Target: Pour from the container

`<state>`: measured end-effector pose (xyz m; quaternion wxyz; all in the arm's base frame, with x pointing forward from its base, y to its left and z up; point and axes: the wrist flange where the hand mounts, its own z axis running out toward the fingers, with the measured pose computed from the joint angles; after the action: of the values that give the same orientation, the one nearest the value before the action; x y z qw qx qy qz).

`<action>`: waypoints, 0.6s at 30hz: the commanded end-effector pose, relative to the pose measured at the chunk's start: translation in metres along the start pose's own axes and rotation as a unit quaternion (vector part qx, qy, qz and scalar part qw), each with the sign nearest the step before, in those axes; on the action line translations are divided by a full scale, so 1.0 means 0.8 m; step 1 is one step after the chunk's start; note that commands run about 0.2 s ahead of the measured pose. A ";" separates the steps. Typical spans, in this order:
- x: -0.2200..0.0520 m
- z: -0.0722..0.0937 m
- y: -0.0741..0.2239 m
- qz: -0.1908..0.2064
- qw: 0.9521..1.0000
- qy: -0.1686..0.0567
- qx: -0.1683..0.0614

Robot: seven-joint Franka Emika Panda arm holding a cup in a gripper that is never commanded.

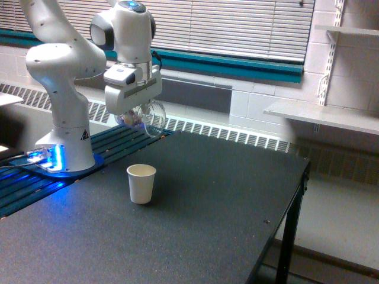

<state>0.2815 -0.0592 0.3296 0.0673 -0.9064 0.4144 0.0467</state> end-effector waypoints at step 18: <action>0.004 0.020 0.031 0.008 0.999 -0.032 -0.007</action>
<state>0.2750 -0.0746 0.3268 0.0723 -0.8990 0.4279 0.0579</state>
